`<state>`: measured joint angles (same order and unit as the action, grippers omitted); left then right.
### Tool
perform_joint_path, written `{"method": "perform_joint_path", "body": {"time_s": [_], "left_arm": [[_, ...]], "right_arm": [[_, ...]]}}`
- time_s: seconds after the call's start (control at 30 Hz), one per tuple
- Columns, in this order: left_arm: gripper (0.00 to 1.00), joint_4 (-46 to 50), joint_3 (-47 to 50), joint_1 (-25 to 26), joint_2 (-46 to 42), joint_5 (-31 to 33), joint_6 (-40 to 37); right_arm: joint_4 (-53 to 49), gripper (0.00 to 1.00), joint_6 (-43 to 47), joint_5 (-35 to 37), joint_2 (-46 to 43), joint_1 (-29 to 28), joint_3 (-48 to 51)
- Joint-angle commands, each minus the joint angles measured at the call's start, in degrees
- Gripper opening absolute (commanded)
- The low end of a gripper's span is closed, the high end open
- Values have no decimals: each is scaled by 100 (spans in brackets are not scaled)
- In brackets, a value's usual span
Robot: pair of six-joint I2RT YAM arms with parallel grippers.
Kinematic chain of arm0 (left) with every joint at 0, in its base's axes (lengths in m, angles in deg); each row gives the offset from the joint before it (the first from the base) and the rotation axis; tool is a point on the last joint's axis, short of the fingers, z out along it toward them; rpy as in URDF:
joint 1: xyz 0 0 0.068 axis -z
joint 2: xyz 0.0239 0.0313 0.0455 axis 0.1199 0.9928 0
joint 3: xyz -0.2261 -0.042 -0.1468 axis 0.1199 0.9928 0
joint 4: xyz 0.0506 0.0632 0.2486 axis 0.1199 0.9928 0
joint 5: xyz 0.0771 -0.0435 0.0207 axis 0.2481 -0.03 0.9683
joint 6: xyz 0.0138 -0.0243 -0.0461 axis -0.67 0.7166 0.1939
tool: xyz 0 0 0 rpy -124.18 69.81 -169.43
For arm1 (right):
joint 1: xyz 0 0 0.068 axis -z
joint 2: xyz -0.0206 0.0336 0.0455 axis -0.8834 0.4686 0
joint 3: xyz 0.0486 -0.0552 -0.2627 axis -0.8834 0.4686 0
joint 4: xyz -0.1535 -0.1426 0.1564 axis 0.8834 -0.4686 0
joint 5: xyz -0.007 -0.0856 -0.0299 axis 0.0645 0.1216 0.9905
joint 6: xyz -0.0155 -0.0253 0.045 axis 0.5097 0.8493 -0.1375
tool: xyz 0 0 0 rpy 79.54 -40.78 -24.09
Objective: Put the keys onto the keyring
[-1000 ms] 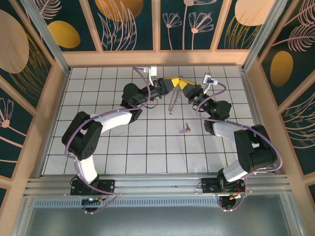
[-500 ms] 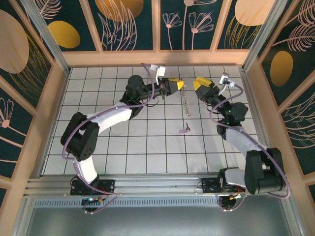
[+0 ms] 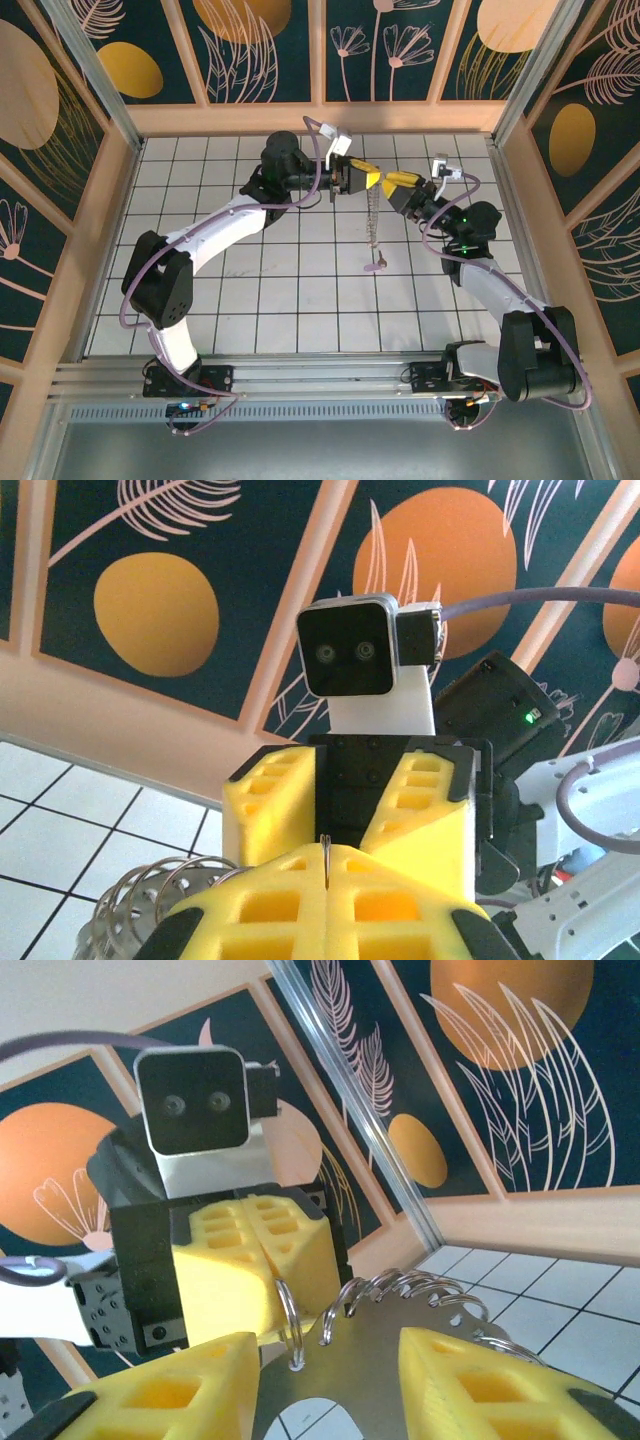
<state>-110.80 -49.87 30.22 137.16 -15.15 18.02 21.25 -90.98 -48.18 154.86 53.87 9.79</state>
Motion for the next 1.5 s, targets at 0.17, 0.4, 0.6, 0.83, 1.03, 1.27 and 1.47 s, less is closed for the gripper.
{"method": "perform_joint_path", "body": {"time_s": [0.17,0.4,0.6,0.83,1.03,1.27,1.47], "left_arm": [[0,497,-336,19,-72,-432,-470],[0,544,-366,23,-34,-486,-503],[0,505,-390,19,-2,-496,-467],[0,369,-363,25,6,-470,-360],[16,75,-132,12,-156,249,-52],[59,-1002,841,-13,-810,1982,814],[61,-1396,1203,-23,-885,2349,1204]], "right_arm": [[153,36,133,-331,-47,38,-114],[207,31,82,-365,17,24,-205],[359,20,22,-493,154,-40,-234],[672,0,-113,-648,298,-75,-230],[1095,0,-362,-200,433,-30,-134],[2094,0,-1092,645,728,-45,-1],[2413,0,-1320,1431,807,-377,51]]}}
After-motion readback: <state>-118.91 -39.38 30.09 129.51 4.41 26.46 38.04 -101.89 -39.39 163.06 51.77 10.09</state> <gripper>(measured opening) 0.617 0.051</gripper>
